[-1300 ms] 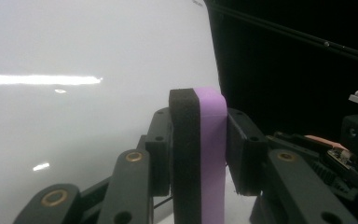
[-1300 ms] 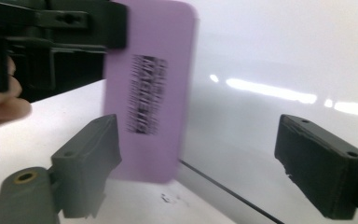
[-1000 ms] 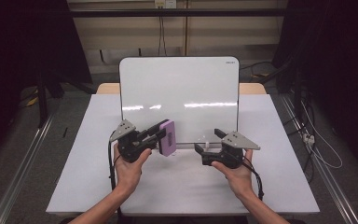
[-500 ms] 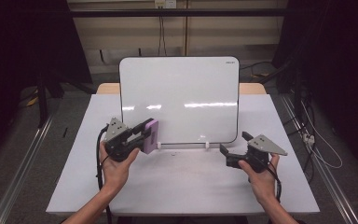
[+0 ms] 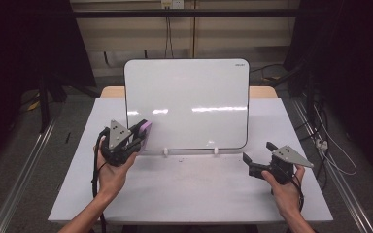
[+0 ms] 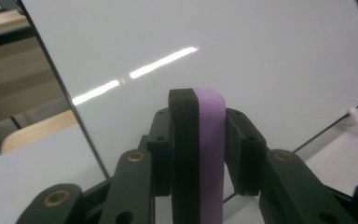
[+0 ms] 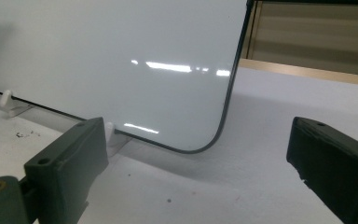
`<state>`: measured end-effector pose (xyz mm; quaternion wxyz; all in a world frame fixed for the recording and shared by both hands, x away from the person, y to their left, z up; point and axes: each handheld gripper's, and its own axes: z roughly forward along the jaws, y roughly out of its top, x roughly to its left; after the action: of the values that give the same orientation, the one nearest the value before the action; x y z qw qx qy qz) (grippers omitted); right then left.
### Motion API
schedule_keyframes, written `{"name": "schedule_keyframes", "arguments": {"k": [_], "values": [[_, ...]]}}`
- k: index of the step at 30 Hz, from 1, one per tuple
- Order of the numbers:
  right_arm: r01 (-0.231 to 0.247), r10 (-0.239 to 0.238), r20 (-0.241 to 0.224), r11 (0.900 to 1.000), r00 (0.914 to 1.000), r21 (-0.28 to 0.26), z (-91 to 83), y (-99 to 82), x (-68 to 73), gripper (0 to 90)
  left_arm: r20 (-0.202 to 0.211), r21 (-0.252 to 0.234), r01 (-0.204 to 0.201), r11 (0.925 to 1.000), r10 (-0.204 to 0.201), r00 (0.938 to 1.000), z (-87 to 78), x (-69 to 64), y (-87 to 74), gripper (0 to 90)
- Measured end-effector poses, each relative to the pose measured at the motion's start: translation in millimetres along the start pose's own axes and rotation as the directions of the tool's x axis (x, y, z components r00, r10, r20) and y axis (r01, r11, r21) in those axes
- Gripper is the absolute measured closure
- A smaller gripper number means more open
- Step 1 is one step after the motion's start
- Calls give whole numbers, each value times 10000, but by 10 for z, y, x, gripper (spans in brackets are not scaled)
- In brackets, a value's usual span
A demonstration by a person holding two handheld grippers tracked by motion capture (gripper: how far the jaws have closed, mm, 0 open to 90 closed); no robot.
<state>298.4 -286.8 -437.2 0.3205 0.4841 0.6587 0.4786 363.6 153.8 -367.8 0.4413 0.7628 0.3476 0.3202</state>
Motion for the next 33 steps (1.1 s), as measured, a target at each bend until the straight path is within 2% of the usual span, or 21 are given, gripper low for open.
{"name": "schedule_keyframes", "arguments": {"k": [7,8,9,13,16,19,29,31,33], "values": [[139,-139,-62,9999,9999,34,18,-14,19,48,-647,811,-524,9953,577,9962,54,-1,-35,663],[152,-152,-55,9999,9999,52,19,-16,21,47,-647,811,-524,9953,577,9962,54,-1,-35,663],[173,-173,-49,9998,9998,60,19,-17,23,48,-742,1072,-552,9927,634,9952,101,17,-51,663],[170,-169,-62,9998,9998,48,18,-16,22,48,-905,1300,-738,9888,860,9922,171,11,-48,663],[168,-167,-80,9998,9998,71,28,-22,19,48,-1017,1294,-969,9868,1104,9887,228,-19,1,663],[181,-180,-95,9998,9998,78,31,-22,25,48,-994,1543,-1165,9811,1328,9861,281,-36,48,662],[162,-161,-115,9998,9998,68,28,-26,18,50,-810,1562,-1194,9805,1332,9878,418,-69,30,658],[152,-151,-101,9999,9998,55,28,-26,20,50,-881,1617,-1360,9774,1516,9845,426,-87,31,656],[154,-153,-102,9999,9998,48,28,-24,20,50,-896,1592,-1394,9774,1549,9839,434,-109,26,655]]}}
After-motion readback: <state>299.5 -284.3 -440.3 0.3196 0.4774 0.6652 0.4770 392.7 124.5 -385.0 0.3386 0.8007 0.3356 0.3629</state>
